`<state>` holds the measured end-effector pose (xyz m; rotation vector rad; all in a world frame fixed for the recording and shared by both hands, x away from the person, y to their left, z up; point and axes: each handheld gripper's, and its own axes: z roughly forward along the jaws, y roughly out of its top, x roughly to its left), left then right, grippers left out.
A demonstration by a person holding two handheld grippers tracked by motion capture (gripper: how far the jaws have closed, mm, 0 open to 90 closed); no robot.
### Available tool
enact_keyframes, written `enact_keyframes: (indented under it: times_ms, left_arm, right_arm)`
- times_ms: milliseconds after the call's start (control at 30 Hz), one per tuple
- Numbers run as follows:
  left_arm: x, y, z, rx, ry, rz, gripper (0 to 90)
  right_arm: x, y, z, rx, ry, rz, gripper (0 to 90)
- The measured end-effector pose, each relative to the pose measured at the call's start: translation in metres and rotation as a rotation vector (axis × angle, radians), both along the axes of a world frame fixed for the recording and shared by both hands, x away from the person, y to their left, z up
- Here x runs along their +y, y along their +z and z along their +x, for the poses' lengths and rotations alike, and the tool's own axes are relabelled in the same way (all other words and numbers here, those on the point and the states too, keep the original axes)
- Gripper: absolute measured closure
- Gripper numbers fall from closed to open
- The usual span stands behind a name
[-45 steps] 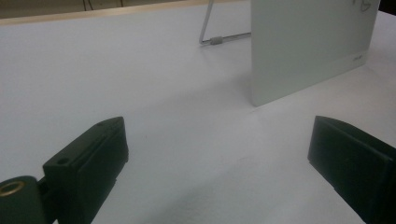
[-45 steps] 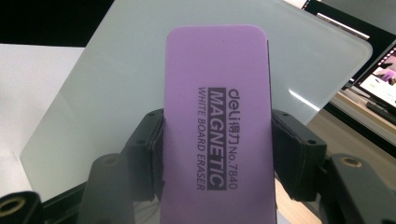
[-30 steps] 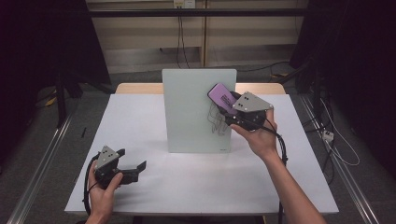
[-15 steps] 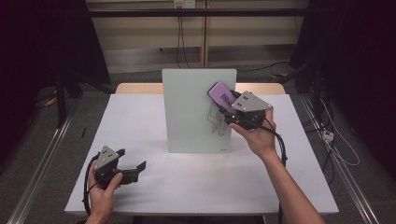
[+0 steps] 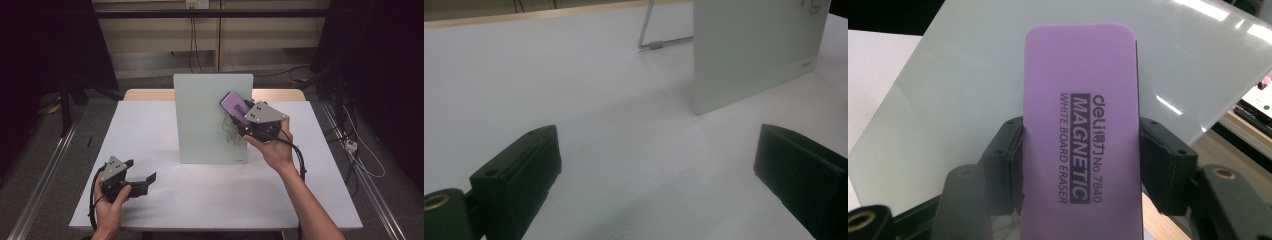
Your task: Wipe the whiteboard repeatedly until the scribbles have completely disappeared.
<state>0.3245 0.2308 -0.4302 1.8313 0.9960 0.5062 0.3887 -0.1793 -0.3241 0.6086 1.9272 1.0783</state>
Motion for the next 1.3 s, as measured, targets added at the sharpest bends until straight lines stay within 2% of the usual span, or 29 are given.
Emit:
enact_keyframes:
  times_ms: [633,967,1133,1300]
  left_arm:
    - [-0.001,0.0,0.001,0.003,-0.004,0.001,4.9]
    - [-0.001,0.0,0.001,0.003,-0.003,0.001,4.9]
    - [-0.001,0.0,0.001,0.003,-0.005,0.002,4.9]
    - [0.0,0.0,0.001,0.004,-0.003,0.001,4.9]
  right_arm:
    - [0.006,-0.009,-0.002,0.012,0.014,-0.009,41.9]
    - [0.012,-0.02,-0.005,0.036,0.043,-0.036,41.9]
    - [0.011,-0.018,-0.005,0.034,0.04,-0.038,41.8]
    - [0.0,-0.005,-0.002,0.012,-0.008,-0.007,41.9]
